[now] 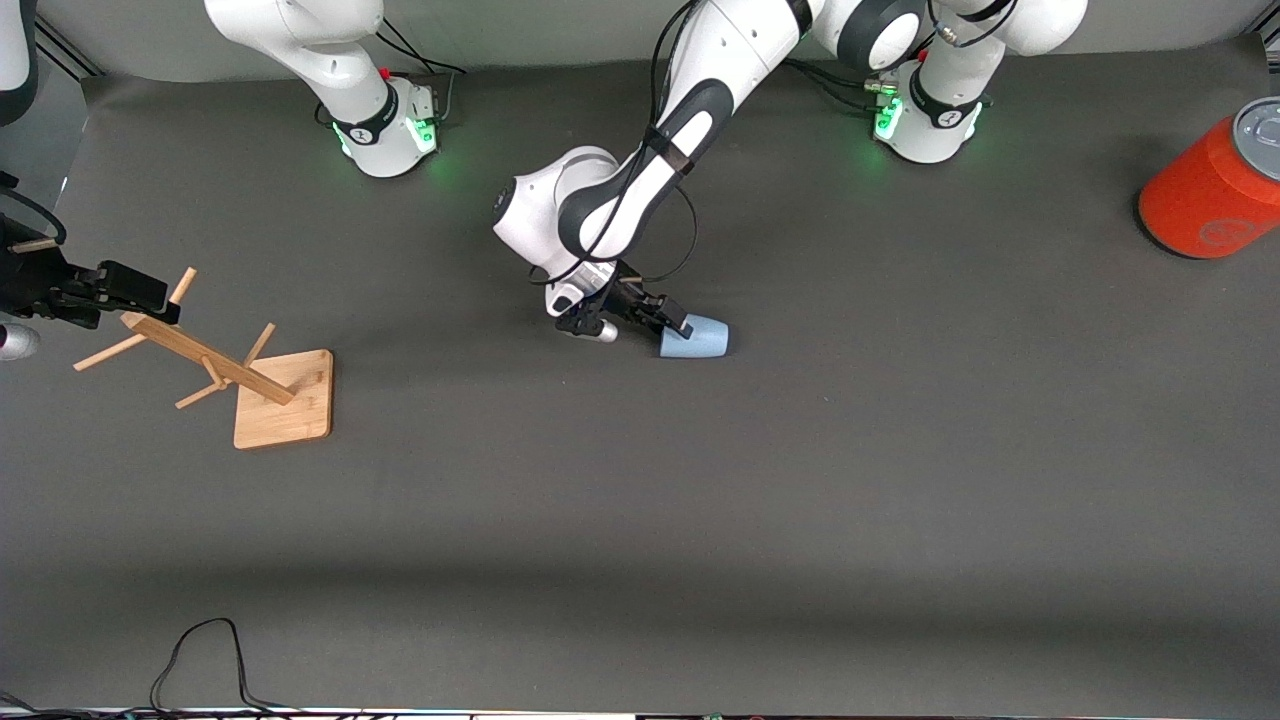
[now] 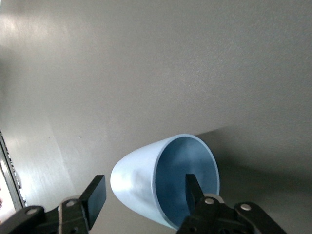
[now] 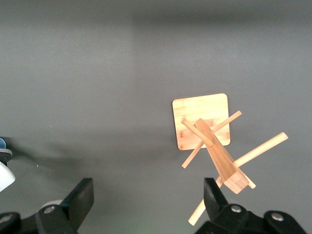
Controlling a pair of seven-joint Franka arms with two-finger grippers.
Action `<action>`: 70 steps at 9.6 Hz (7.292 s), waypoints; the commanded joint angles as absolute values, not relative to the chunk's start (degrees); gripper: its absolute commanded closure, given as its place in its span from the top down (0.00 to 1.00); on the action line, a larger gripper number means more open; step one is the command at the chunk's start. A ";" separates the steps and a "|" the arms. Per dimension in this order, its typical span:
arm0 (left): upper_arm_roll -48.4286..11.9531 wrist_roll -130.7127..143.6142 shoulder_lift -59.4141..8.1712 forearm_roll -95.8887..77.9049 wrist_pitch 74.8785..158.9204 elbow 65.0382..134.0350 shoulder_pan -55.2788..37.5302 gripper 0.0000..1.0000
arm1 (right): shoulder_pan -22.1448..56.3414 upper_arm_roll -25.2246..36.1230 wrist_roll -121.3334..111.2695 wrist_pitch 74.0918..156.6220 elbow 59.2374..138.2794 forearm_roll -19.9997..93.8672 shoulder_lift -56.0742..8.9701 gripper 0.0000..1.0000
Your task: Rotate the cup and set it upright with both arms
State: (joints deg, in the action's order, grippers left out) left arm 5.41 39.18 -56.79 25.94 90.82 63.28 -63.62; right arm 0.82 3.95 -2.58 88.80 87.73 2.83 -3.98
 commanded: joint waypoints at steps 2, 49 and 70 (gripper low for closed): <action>6.06 38.76 -56.25 26.81 91.76 64.07 -63.64 0.00 | 1.32 4.22 -3.34 89.65 88.24 2.11 -3.78 1.00; 6.50 26.94 2.51 3.26 92.81 94.01 -15.50 1.00 | 1.41 4.13 -2.81 91.41 90.09 1.49 -3.60 1.00; -0.62 15.47 -3.41 2.46 87.90 83.78 -5.88 1.00 | 1.41 4.13 -2.81 90.97 89.82 1.49 -3.52 1.00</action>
State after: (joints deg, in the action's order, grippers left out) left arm -0.90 15.80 -0.42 2.45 89.19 88.75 -4.79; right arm 1.09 4.01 -4.10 90.95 89.23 1.39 -4.49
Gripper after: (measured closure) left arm 0.000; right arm 0.000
